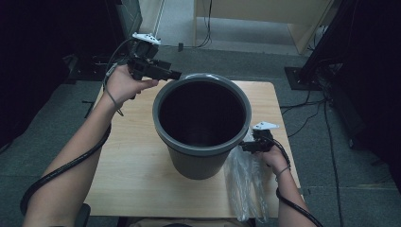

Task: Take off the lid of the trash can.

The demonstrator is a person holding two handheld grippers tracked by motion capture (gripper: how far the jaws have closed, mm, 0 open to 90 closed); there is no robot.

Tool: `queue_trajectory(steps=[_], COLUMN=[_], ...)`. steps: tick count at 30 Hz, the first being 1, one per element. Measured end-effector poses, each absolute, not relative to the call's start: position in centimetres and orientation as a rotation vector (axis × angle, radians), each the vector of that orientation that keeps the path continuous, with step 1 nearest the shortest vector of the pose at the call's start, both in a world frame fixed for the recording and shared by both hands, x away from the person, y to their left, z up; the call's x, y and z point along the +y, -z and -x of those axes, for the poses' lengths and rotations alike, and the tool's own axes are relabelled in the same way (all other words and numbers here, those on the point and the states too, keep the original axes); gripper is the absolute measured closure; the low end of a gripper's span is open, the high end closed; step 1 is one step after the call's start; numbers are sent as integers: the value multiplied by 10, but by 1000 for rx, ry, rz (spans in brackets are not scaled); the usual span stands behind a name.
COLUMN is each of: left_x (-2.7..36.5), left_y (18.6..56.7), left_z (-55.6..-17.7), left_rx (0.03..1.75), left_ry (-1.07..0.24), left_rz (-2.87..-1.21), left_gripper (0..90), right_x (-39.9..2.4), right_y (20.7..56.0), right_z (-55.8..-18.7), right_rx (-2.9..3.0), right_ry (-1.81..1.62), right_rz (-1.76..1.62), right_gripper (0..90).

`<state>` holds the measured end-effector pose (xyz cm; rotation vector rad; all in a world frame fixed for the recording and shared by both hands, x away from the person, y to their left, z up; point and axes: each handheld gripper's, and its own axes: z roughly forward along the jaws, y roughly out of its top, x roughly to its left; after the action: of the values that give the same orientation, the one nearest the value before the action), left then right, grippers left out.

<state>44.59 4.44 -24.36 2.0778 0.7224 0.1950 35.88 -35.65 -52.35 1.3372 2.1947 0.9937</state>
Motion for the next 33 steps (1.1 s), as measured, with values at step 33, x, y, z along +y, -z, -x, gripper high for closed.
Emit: queue_trajectory(steps=[33], left_x=[8], left_y=[263], left_z=[-451], left_rx=[633], left_ry=[-197], left_rz=[-2113], left_gripper=[414], right_x=[-356], right_y=[524], right_z=[-360], right_rx=[2197], right_ry=[-994], right_rz=[-1336], right_gripper=[121])
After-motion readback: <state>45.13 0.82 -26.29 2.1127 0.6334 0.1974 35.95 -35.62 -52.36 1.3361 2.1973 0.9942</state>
